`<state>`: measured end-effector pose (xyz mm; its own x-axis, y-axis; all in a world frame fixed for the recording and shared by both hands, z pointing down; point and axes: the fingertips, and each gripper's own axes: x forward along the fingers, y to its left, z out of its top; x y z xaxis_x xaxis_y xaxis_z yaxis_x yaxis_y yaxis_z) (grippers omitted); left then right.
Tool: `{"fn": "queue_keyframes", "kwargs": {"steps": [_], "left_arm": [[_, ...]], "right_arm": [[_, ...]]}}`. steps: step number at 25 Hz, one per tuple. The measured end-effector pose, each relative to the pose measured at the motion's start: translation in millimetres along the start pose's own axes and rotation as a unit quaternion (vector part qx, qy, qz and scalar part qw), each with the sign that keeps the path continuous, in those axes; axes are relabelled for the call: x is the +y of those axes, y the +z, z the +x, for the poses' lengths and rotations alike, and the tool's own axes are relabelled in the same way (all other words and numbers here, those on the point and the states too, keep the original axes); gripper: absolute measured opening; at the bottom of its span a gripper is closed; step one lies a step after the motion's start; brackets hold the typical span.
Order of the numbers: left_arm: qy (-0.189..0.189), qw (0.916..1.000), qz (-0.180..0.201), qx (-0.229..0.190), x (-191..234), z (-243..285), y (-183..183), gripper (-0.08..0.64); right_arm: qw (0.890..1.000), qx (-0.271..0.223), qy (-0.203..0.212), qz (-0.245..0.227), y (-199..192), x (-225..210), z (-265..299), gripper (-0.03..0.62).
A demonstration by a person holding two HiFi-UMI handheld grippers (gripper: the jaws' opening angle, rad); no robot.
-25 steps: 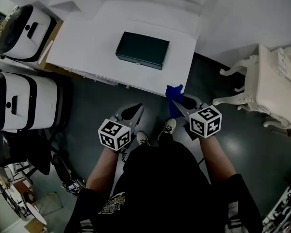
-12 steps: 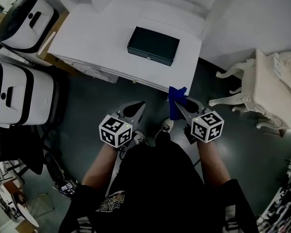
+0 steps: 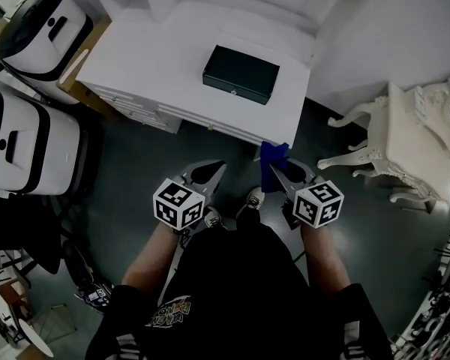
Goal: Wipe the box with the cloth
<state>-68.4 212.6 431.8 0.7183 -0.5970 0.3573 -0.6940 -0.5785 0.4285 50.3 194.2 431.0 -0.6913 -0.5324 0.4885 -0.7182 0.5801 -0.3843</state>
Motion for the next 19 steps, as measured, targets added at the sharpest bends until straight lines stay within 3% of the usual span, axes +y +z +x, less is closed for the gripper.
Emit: {"fn": "queue_keyframes", "kwargs": {"steps": [19], "left_arm": [[-0.033, 0.9993, 0.016, 0.009, -26, -20, -20, 0.0]], "right_arm": [[1.0, -0.015, -0.022, 0.001, -15, 27, -23, 0.095]]}}
